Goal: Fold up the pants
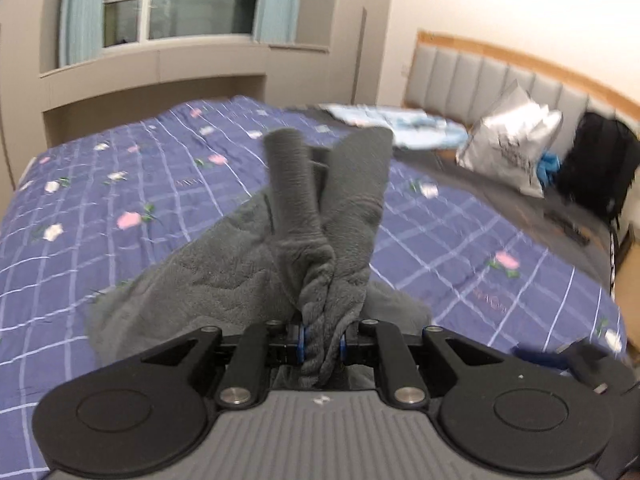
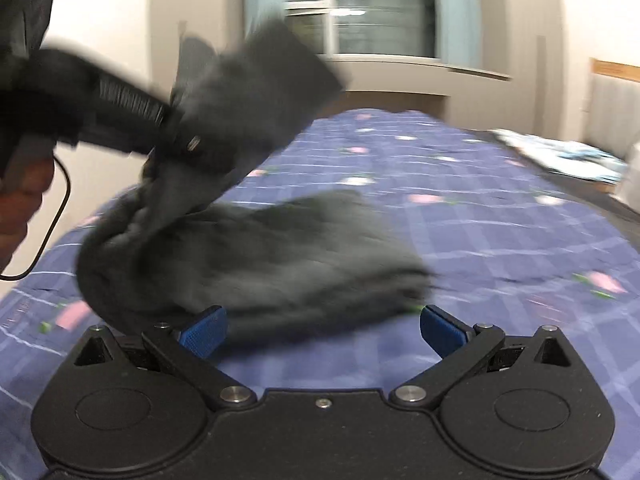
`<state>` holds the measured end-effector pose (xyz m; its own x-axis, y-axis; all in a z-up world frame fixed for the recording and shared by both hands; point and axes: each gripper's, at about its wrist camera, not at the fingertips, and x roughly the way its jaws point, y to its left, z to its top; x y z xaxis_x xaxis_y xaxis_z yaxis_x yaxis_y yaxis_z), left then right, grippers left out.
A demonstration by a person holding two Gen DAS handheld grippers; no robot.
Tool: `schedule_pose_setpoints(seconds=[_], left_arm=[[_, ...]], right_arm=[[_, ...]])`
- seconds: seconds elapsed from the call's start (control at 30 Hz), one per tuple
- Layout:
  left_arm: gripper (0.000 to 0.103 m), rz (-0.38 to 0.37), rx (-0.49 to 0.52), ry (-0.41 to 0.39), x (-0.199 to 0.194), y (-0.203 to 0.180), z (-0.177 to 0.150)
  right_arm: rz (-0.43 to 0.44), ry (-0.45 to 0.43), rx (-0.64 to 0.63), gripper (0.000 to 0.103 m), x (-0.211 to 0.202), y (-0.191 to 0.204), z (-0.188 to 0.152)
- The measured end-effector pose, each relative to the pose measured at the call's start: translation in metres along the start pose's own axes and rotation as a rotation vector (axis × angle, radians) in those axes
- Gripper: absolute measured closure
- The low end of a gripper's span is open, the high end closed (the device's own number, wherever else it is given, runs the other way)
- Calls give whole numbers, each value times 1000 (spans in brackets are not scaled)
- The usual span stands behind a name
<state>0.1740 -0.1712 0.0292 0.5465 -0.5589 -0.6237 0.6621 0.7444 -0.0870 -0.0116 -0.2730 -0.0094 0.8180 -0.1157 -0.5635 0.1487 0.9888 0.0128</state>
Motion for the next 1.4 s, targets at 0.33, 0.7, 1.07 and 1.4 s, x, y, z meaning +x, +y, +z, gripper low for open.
schedule_pose_setpoints(seconds=[0.33, 0.7, 1.07, 1.4], left_arm=[[34, -12, 46, 95, 19, -30, -42], [3, -5, -252, 13, -44, 21, -34], [1, 435, -492, -3, -31, 113, -36], [1, 438, -452, 54, 28, 102, -51]], right_arm=[[-156, 16, 107, 0, -17, -63, -14], [-121, -91, 133, 0, 18, -53, 50], [-29, -66, -80, 0, 115, 27, 104], [-138, -62, -198, 1, 157, 12, 67]])
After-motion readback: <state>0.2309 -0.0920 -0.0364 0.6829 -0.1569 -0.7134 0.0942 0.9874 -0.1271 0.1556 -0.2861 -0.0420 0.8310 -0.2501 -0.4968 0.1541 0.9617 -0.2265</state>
